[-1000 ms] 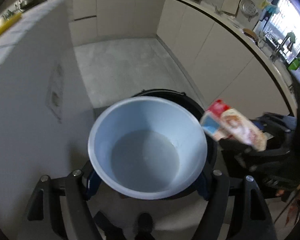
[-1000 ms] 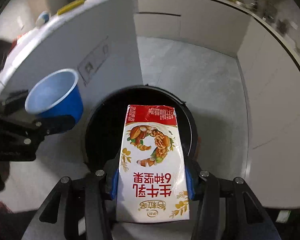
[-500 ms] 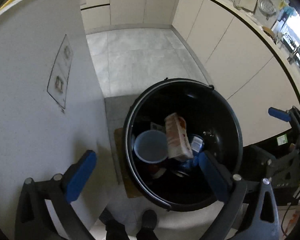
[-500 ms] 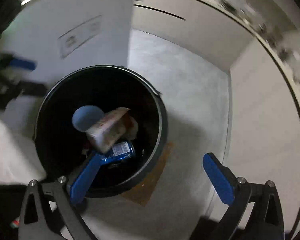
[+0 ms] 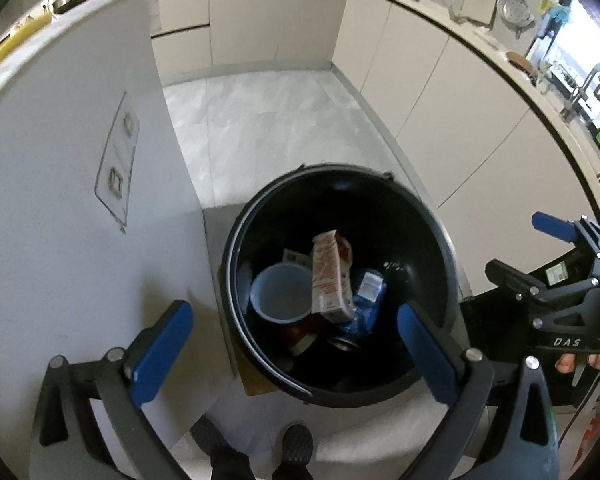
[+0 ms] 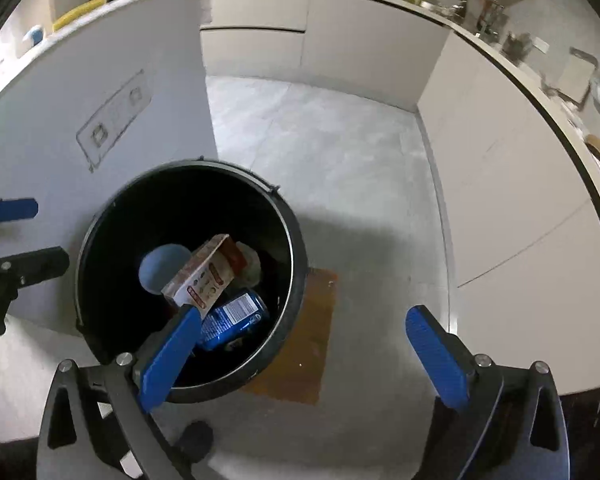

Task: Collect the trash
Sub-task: 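Open both tools over the bin, dropping the bowl and carton inside, then move both open tools back from the bin toward the island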

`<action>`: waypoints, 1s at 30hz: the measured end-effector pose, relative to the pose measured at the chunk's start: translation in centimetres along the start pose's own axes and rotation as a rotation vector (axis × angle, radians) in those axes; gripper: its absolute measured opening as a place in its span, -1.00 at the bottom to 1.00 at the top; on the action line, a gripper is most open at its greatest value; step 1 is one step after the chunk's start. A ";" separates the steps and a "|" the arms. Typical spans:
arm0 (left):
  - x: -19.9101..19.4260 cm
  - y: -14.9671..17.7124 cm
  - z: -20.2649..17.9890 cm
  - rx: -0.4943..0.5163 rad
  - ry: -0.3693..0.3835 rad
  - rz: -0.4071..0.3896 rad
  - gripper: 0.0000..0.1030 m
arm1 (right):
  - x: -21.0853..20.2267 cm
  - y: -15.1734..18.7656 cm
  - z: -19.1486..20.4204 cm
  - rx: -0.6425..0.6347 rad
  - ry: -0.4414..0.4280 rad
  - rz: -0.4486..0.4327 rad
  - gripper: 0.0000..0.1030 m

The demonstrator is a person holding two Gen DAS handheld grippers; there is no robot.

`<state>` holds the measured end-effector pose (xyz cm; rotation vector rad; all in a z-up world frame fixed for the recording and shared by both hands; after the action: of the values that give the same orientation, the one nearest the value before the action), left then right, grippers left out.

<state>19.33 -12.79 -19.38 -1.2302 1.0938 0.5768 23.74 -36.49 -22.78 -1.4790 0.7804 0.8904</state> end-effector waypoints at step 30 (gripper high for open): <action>-14.8 0.2 4.3 -0.110 -0.135 -0.282 0.99 | -14.4 -3.2 4.3 0.098 0.035 -0.276 1.00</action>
<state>14.55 -5.86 -6.47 -1.3921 0.7668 0.5007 19.10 -32.22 -8.74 -1.4753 0.6177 0.6119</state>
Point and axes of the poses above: each gripper's, at about its wrist camera, not at the fingertips, and x roughly the way its jaws point, z to its left, y to its underside, the point moved 3 cm from there along x, roughly the way its jaws point, and after that the axes turned 11 degrees about x, right-handed, at the moved point
